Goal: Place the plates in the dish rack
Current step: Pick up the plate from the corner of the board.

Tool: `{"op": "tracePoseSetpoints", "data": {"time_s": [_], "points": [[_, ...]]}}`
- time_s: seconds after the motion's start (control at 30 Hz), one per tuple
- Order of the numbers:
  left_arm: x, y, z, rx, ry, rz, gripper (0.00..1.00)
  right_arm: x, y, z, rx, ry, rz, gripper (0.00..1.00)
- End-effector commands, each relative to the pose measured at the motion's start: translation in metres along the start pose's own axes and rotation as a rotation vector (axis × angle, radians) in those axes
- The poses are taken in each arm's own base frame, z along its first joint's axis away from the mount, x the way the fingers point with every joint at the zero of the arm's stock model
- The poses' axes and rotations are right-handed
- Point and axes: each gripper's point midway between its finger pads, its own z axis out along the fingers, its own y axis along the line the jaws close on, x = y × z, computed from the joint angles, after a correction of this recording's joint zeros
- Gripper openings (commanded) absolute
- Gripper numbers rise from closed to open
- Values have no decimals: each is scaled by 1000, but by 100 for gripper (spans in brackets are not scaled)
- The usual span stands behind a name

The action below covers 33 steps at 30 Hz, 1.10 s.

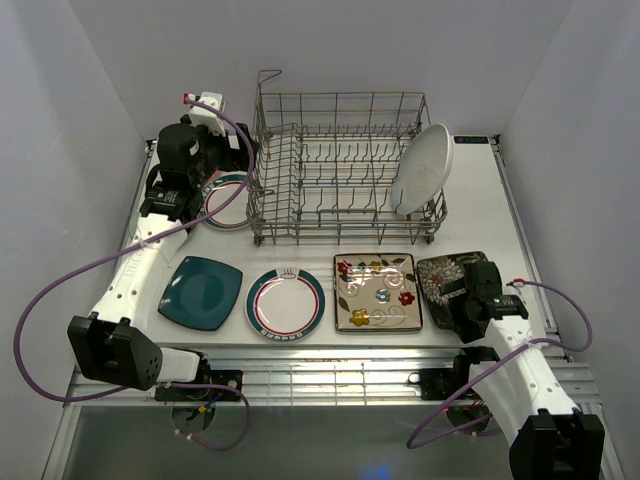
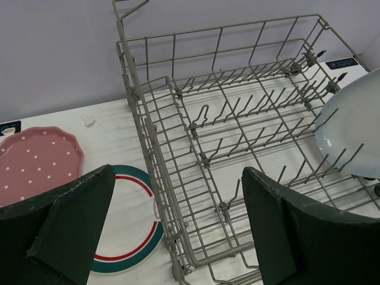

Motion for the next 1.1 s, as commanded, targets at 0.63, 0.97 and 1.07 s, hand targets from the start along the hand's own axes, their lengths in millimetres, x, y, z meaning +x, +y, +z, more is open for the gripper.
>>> {"op": "tracePoseSetpoints", "data": {"time_s": [0.63,0.97,1.07], "points": [[-2,-2,-3,19,-12,6,98,-5,-6,8,-13,-58,116,40],[-4,-3,-4,19,-15,7,98,-10,-7,0,-13,-79,141,9],[-4,-3,-5,19,-17,8,98,-18,-9,-9,15,-106,143,8]]}}
